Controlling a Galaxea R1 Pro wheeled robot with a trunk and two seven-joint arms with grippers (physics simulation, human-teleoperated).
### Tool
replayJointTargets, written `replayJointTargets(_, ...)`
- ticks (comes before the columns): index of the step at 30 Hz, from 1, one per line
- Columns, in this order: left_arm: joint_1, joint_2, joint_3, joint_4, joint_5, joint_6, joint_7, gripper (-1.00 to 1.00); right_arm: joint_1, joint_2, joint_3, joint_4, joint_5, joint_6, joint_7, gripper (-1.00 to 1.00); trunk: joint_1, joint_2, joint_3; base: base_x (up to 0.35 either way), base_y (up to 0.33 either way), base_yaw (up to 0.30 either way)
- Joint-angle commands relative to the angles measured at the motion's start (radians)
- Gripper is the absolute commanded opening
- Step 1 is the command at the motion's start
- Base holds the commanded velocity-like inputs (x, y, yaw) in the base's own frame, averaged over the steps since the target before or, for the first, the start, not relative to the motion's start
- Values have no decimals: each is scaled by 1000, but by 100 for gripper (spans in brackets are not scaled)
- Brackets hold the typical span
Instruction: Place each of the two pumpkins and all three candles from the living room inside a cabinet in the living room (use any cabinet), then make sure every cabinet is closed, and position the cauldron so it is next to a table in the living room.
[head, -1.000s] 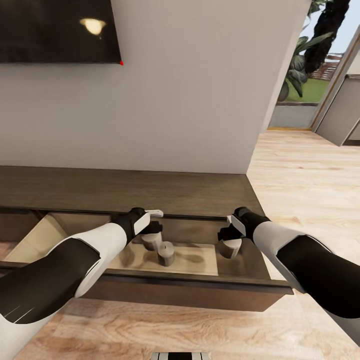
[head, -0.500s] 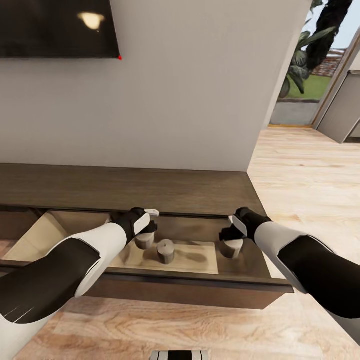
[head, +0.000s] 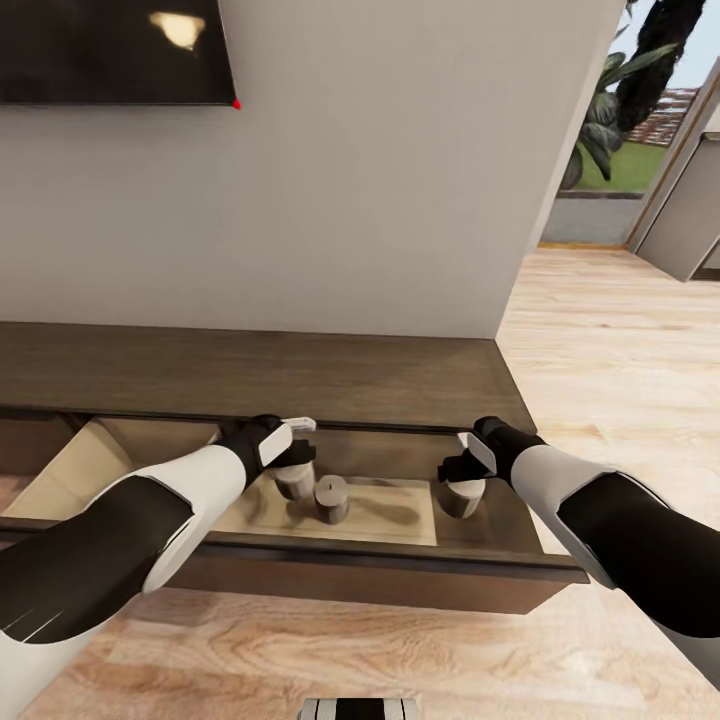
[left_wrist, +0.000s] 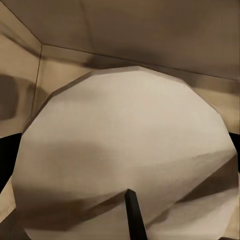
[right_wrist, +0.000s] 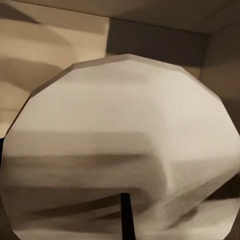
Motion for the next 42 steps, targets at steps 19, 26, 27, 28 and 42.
replayJointTargets(19,-1,59,-9,-2,12,1,7,-100,6,0,9,3,8,-1,11,-100,2,-1,-16,0,0,0)
replayJointTargets(26,-1,57,-9,-2,12,-2,8,-100,8,1,9,3,9,-1,12,-100,5,-3,-43,0,0,0)
replayJointTargets(27,-1,57,-9,-2,12,-3,8,-100,8,2,9,3,10,-3,17,-100,5,-3,-43,0,0,0)
replayJointTargets(28,-1,57,-9,-2,12,-10,7,-100,8,2,9,3,12,-6,22,-100,5,-3,-43,0,0,0)
replayJointTargets(42,-1,54,-11,-2,8,-70,6,-100,8,-8,9,3,44,-85,87,-100,7,-4,-63,0,0,0)
